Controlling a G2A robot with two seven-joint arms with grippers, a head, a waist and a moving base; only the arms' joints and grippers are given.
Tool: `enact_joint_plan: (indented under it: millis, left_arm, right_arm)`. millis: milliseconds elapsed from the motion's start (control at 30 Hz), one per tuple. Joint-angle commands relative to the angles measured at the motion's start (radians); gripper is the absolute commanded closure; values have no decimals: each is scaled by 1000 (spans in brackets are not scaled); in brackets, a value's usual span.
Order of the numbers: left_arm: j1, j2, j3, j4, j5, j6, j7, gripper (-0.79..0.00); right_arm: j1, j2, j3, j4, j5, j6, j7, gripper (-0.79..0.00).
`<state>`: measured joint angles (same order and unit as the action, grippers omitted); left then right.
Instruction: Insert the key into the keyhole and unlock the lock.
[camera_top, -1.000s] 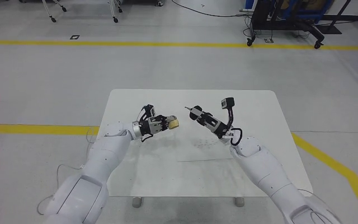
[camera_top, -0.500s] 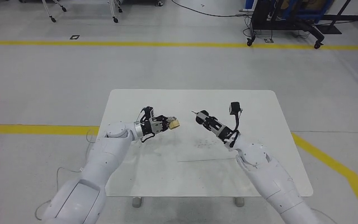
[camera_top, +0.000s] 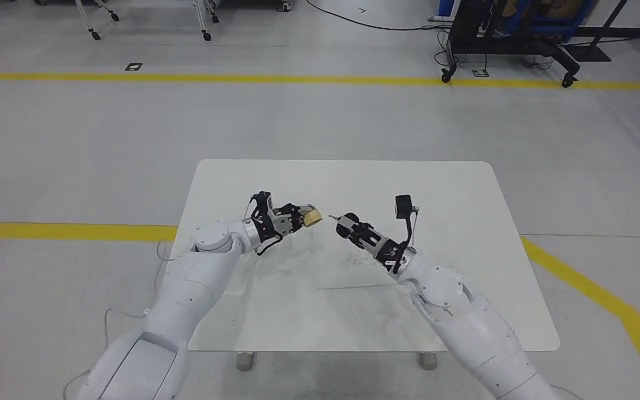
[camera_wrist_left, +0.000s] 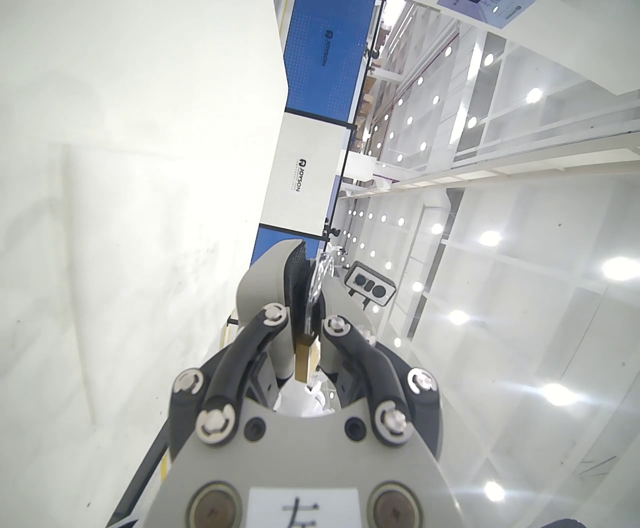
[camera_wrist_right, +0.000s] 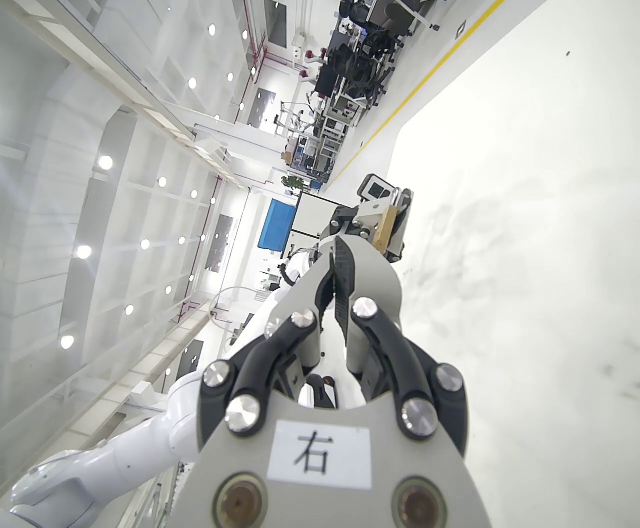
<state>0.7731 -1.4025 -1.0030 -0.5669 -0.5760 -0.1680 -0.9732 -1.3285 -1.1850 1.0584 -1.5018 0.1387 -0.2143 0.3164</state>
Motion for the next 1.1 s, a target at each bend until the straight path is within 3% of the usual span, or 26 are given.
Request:
enact_joint_plan:
  millis: [0, 433, 1067]
  left_arm:
    - [10, 2, -6, -22, 1, -4, 19, 0]
    - [61, 3, -8, -123, 58, -40, 115, 0]
    - [87, 12, -26, -178, 94, -17, 103, 0]
  right_arm:
    - [-17, -3, -5, -13, -15, 11, -43, 0]
    - [-13, -40, -85, 24, -60, 37, -195, 0]
    - [17, -72, -114, 68, -109, 54, -233, 0]
